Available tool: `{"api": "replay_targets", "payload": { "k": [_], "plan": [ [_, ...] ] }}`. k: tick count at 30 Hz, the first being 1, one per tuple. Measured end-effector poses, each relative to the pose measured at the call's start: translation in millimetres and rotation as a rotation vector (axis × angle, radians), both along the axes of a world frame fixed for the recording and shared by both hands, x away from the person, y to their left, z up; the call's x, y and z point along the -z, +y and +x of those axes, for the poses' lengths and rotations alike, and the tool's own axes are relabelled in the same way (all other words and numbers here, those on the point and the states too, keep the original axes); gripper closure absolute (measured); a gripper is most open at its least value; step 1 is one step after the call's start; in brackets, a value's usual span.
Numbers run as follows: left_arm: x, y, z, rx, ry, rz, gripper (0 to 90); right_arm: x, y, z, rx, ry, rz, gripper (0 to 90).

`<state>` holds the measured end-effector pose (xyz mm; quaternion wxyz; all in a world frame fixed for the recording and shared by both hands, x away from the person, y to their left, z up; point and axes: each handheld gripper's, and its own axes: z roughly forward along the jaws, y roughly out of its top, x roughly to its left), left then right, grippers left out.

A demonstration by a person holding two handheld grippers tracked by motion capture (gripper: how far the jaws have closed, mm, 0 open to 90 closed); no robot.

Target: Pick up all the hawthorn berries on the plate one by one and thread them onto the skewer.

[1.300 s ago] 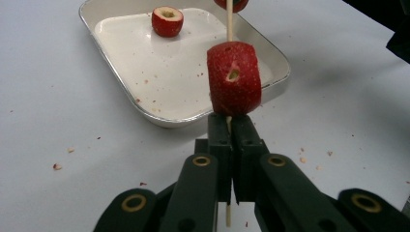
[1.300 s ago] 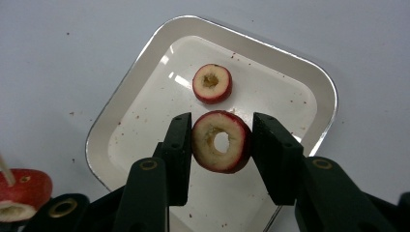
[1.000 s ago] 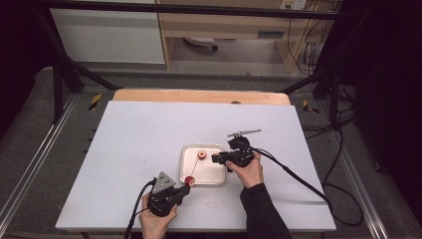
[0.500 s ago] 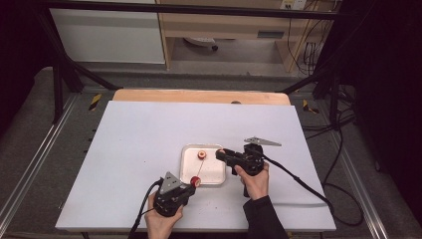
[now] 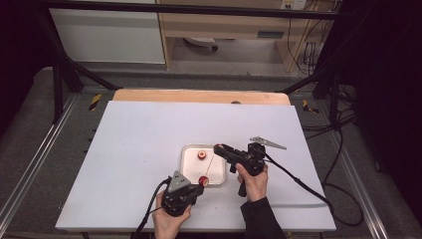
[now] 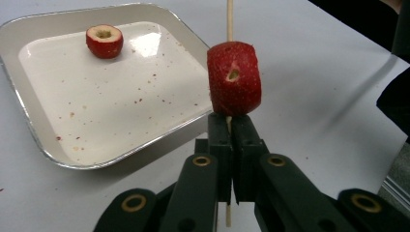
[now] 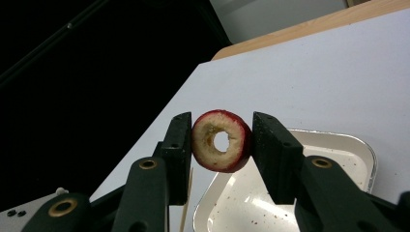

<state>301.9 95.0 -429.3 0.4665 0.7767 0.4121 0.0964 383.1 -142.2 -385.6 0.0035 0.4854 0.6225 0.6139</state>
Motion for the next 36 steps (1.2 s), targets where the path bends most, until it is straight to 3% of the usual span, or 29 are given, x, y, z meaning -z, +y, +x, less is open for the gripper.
{"api": "replay_targets", "payload": {
  "k": [17, 36],
  "plan": [
    [-0.7, -8.2, 1.4, -0.006, 0.031, -0.058, 88.4, 3.8, 4.9, -2.6, 0.026, -0.045, 0.03, 60.7],
    [1.2, -6.3, 3.4, -0.02, 0.034, -0.059, 88.4, 4.2, 5.2, -3.5, 0.015, -0.054, 0.034, 60.7]
  ]
}}
